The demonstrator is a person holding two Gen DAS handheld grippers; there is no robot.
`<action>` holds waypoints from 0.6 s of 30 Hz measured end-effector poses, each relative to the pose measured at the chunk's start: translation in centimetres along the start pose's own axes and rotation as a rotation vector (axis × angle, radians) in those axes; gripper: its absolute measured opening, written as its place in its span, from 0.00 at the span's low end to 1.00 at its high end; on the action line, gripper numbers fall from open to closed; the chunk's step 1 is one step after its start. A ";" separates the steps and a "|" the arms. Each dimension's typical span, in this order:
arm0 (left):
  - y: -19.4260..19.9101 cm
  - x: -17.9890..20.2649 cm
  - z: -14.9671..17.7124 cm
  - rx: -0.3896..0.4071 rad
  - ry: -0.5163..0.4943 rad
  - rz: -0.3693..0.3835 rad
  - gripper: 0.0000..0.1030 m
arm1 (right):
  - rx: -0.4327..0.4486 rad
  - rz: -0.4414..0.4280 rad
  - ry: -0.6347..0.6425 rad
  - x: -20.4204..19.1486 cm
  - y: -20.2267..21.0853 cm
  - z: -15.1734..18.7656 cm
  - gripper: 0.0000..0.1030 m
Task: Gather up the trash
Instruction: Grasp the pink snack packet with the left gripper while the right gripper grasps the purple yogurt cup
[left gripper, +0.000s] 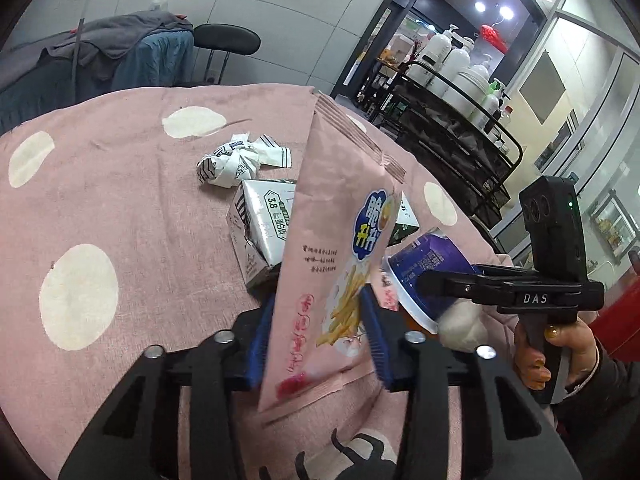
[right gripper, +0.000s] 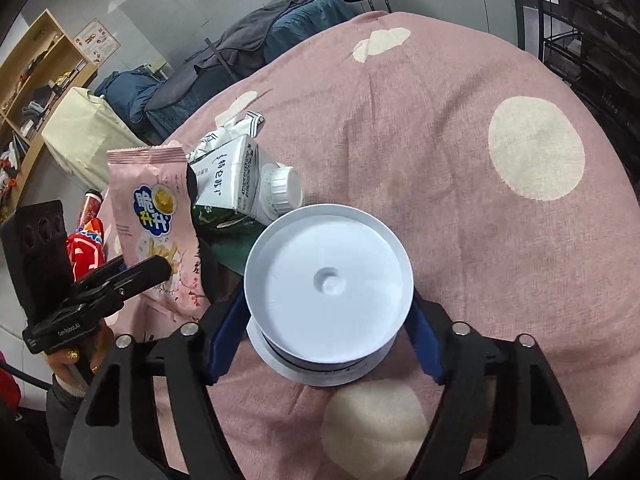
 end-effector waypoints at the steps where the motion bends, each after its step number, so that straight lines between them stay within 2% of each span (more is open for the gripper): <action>1: 0.0 0.1 0.1 0.003 -0.008 -0.013 0.25 | 0.002 0.000 -0.001 0.1 0.1 0.0 0.70; 5: 0.9 1.1 0.3 0.046 -0.008 -0.024 0.08 | 0.040 0.007 0.017 -0.1 1.1 0.0 0.69; 12: 4.2 3.6 0.6 0.161 -0.009 -0.100 0.04 | 0.125 0.007 0.083 -0.9 4.6 0.6 0.69; 18: 6.0 6.3 1.4 0.220 -0.003 -0.144 0.04 | 0.153 0.001 0.108 -1.0 6.7 1.8 0.69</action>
Point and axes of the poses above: each gripper's, at about its wrist camera, not at the fingertips, and y roughly against the way its jaws point, x to its right, z to its underside, the point moved 7 cm from there along -y, roughly the way its jaws point, and after that the axes turned 4 degrees about x, right-handed, at the moved point
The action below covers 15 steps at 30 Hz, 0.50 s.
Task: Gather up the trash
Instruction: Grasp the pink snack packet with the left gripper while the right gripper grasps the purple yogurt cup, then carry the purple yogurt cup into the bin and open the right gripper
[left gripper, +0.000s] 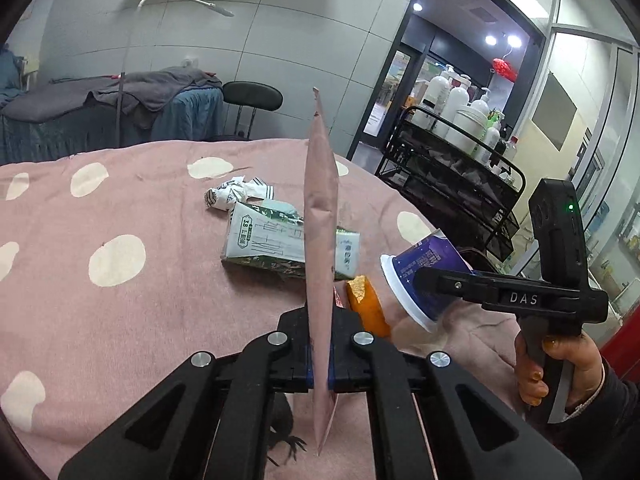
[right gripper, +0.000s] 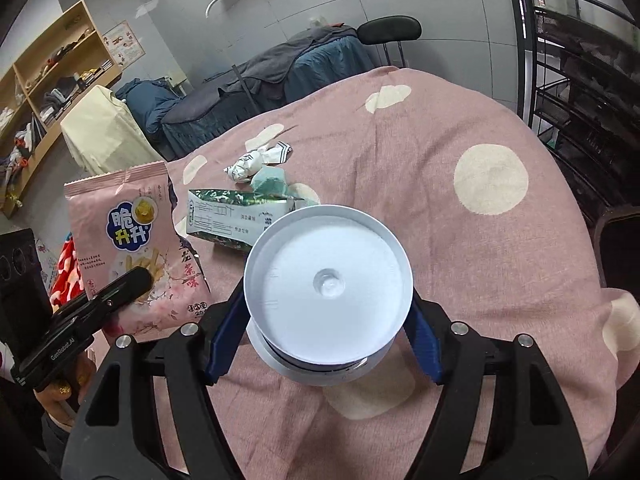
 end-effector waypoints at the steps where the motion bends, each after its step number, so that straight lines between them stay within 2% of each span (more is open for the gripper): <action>1: 0.3 0.4 0.1 0.010 0.001 -0.003 0.04 | 0.005 0.000 0.005 0.0 0.4 0.2 0.69; 10: 1.5 4.5 1.1 0.057 -0.023 -0.011 0.04 | 0.064 0.012 0.015 1.3 4.7 1.7 0.69; 15: 1.4 6.5 1.4 0.064 -0.009 0.029 0.04 | 0.107 0.029 0.010 2.7 7.5 2.3 0.69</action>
Point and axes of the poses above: each gripper's, at about its wrist camera, not at the fingertips, and y roughly against the way its jaws point, x to its right, z to its underside, the point moved 7 cm from there along -y, roughly the way its jaws point, and after that the axes turned 4 degrees about x, right-handed, at the moved point
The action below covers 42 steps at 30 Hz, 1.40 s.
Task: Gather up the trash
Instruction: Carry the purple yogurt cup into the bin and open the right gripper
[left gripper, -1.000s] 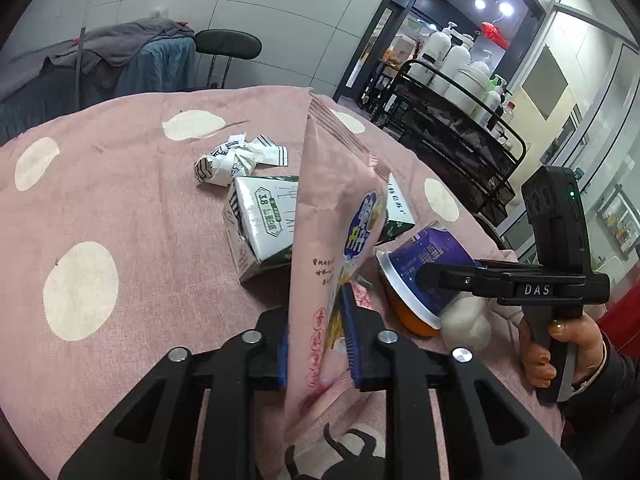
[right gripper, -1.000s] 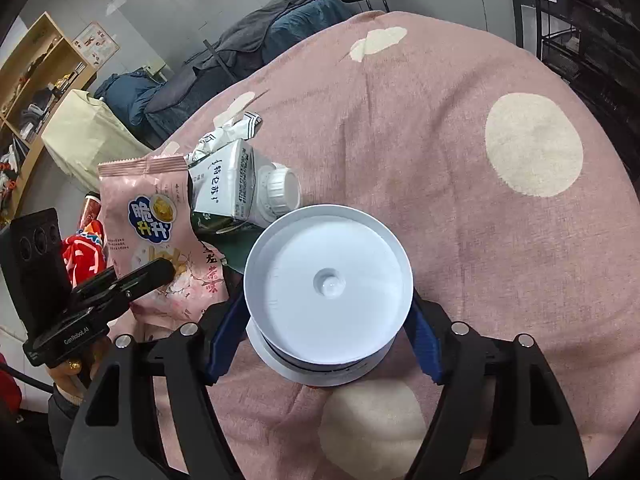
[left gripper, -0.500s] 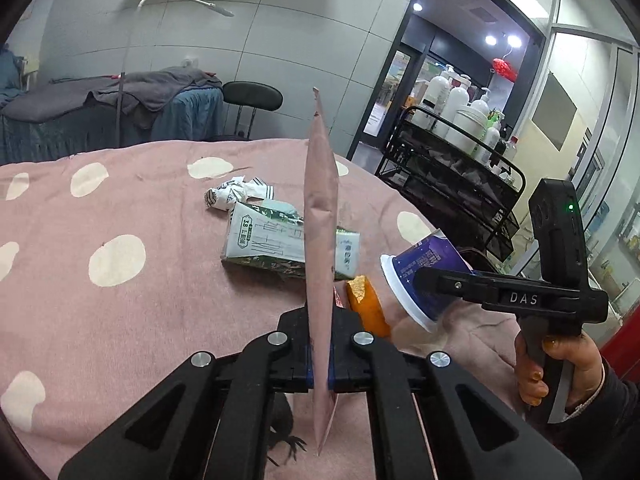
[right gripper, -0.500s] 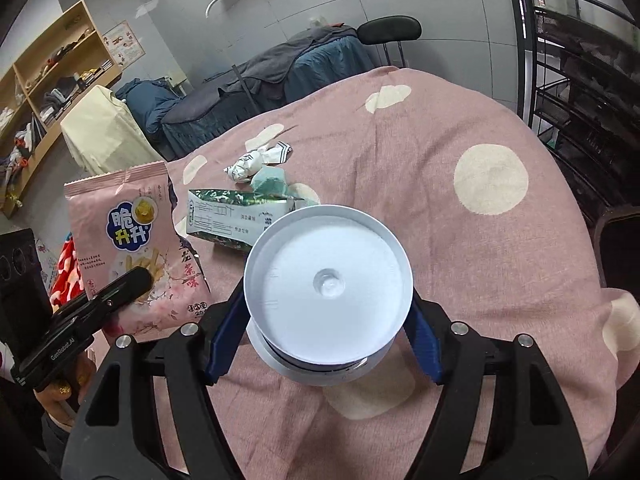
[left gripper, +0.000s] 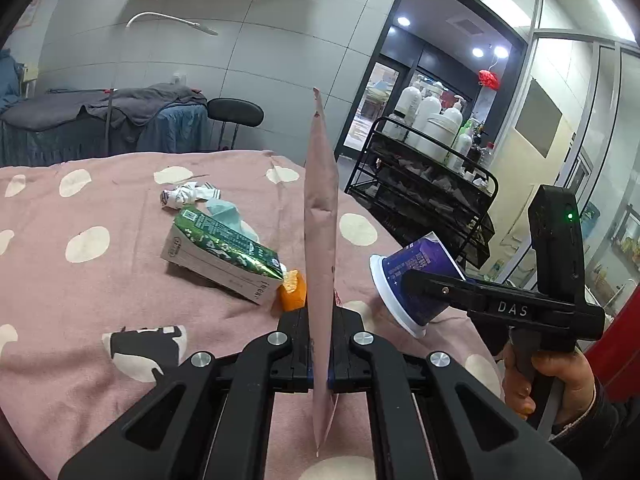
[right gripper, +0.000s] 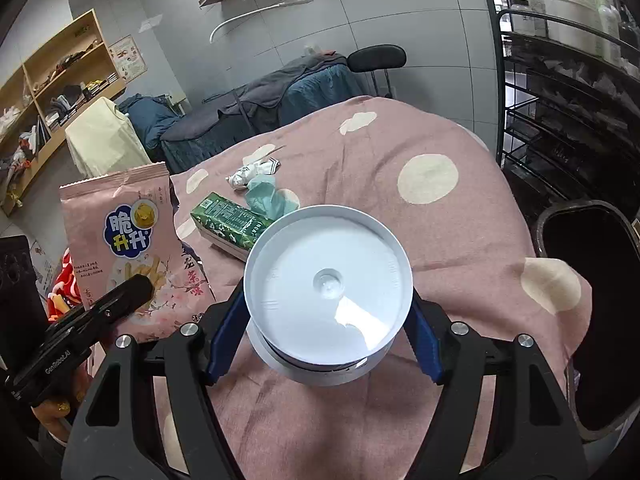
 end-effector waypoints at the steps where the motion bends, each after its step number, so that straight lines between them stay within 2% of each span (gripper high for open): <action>1: 0.0 0.4 0.1 0.001 -0.004 0.001 0.04 | 0.007 0.004 0.000 0.3 0.5 0.1 0.69; 18: -2.7 7.7 0.5 -0.020 -0.039 0.137 0.04 | 0.130 0.116 -0.077 7.5 7.1 0.5 0.69; 27: -4.5 11.6 0.6 -0.042 -0.081 0.200 0.04 | 0.171 0.244 -0.158 13.7 9.6 0.6 0.69; 36: -6.1 14.7 0.6 -0.065 -0.124 0.239 0.04 | 0.148 0.357 -0.244 20.4 9.7 1.8 0.69; 42: -6.8 16.3 1.0 -0.083 -0.143 0.260 0.04 | 0.081 0.422 -0.276 24.8 8.0 3.2 0.69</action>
Point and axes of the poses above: each gripper's, at about its wrist camera, not at the fingertips, and y roughly against the way its jaws point, x to its right, z to its underside, the point moved 7 cm from there along -y, roughly the way its jaws point, and after that the axes turned 4 degrees about x, right-handed, at the moved point
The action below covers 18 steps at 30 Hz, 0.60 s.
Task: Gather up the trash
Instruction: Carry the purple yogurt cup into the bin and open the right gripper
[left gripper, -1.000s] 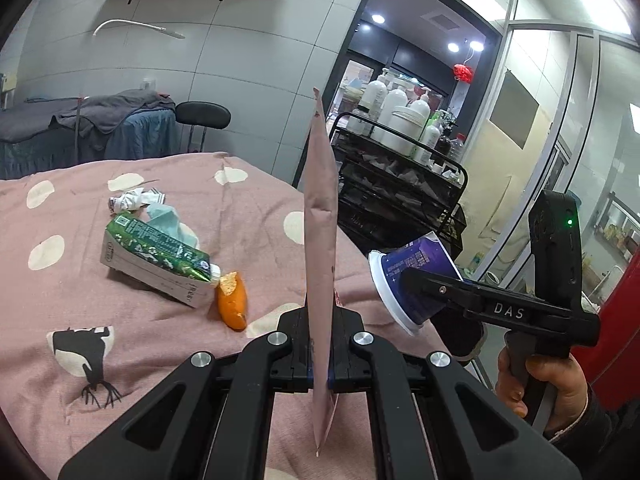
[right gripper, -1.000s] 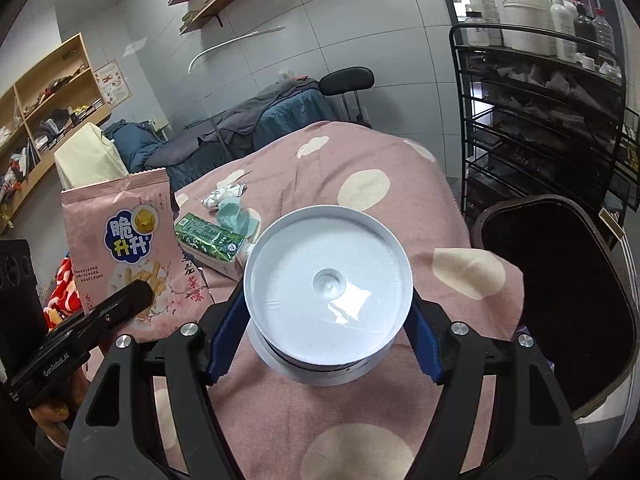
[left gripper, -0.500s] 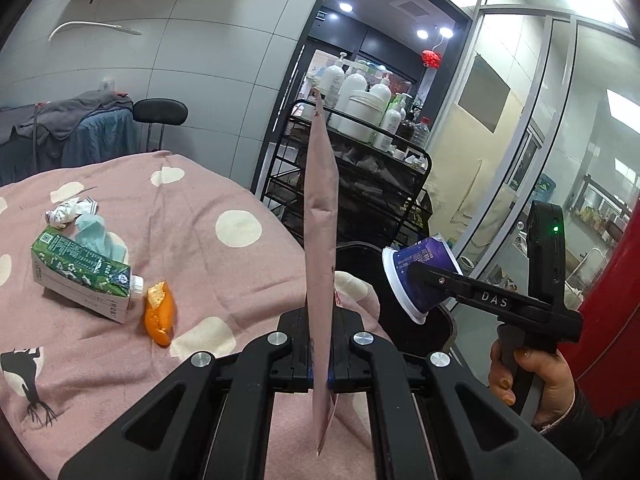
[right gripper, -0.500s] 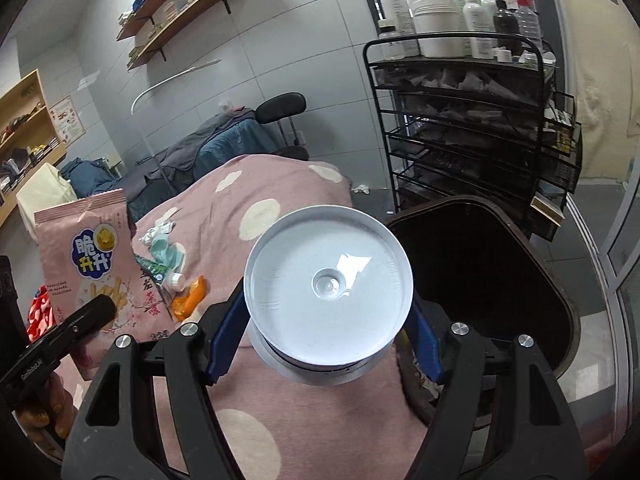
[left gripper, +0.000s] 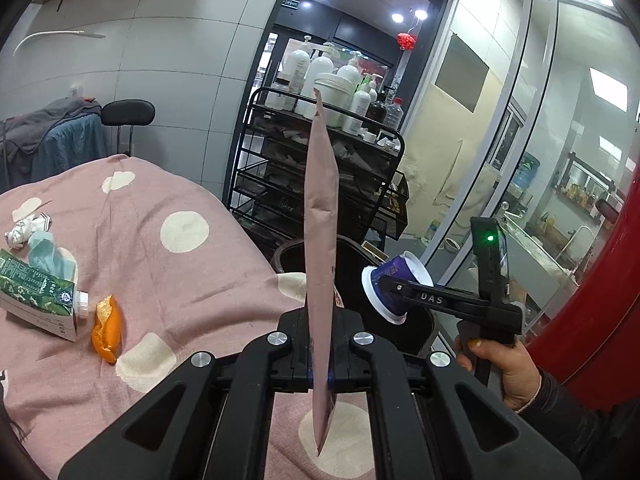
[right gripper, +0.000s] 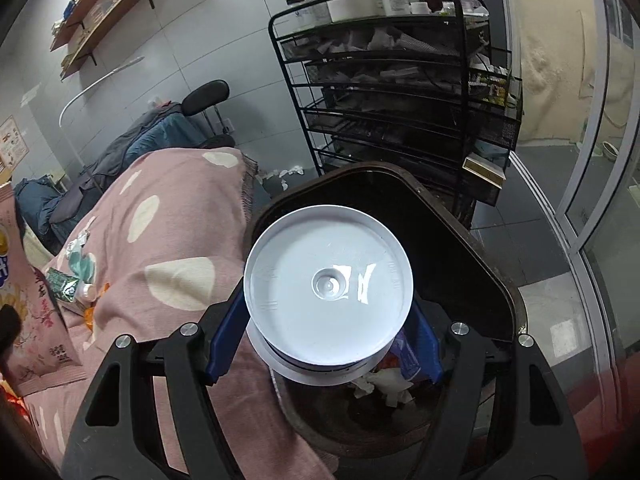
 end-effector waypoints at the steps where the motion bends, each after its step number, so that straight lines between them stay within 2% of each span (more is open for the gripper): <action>1: -0.2 0.2 0.0 -0.002 -0.002 0.001 0.04 | -0.009 0.012 0.003 0.3 -0.4 0.2 0.69; 8: -0.7 1.1 0.0 -0.010 -0.016 0.011 0.04 | -0.102 0.087 -0.005 2.7 -3.9 0.9 0.69; 15: -1.4 1.7 0.1 -0.020 -0.022 0.018 0.04 | -0.159 0.100 -0.004 3.2 -5.5 1.5 0.70; 18: -1.7 2.0 0.0 -0.022 -0.028 0.023 0.04 | -0.139 0.102 -0.018 3.4 -5.0 1.4 0.82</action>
Point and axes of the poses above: each gripper's, at about its wrist camera, not at the fingertips, and y roughly against the way its jaws point, x to its right, z to its underside, the point moved 7 cm from there along -y, roughly the way its jaws point, and after that the axes turned 4 degrees about x, right-handed, at the moved point
